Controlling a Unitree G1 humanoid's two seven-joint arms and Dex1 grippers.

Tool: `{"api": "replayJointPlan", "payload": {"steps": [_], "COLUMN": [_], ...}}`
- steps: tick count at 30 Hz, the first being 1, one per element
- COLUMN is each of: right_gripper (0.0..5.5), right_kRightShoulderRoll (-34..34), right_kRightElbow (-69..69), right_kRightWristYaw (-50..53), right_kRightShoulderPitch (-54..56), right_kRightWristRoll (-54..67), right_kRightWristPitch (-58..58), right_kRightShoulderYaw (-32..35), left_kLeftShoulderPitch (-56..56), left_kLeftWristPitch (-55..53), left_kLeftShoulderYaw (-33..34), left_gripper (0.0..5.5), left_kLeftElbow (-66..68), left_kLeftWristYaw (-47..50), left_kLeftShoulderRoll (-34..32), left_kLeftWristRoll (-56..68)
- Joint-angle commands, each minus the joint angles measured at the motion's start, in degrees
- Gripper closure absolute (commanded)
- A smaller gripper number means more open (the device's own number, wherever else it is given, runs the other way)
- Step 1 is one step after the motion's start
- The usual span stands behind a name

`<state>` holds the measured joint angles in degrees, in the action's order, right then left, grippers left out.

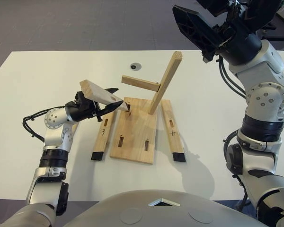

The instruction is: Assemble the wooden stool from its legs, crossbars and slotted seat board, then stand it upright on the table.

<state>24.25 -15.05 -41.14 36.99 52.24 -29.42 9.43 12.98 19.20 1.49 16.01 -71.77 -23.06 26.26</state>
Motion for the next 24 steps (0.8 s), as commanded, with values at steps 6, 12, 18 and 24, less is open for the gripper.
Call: {"api": "replayJointPlan", "payload": {"steps": [6, 12, 18, 24], "right_gripper": [0.41, 0.41, 0.41, 0.41], "right_kRightShoulderRoll": [-0.6, -0.9, -1.0, -1.3], "right_kRightElbow": [-0.3, -0.4, -0.7, -0.9], "right_kRightWristYaw": [-0.2, -0.2, 0.0, 0.0], "right_kRightShoulderPitch": [0.8, 0.8, 0.6, 0.1], "right_kRightWristRoll": [0.4, 0.7, 0.8, 0.9], "right_kRightWristPitch": [-0.4, -0.5, -0.6, -0.6], "right_kRightShoulderYaw": [-0.1, -0.3, -0.2, -0.4], "left_kLeftShoulderPitch": [-1.8, -1.5, -2.6, -4.0], "left_kLeftWristPitch": [-1.7, -5.0, -11.5, -19.9], "left_kLeftShoulderYaw": [-1.4, -3.8, -6.0, -6.7], "left_gripper": [3.47, 3.47, 3.47, 3.47], "left_kLeftElbow": [-1.0, -1.8, -5.8, -11.0], "left_kLeftWristYaw": [-2.6, -4.7, -7.4, -9.7], "left_kLeftShoulderRoll": [-3.4, -5.2, -9.1, -13.3], "left_kLeftWristRoll": [-1.1, -1.3, 0.0, 3.7]}}
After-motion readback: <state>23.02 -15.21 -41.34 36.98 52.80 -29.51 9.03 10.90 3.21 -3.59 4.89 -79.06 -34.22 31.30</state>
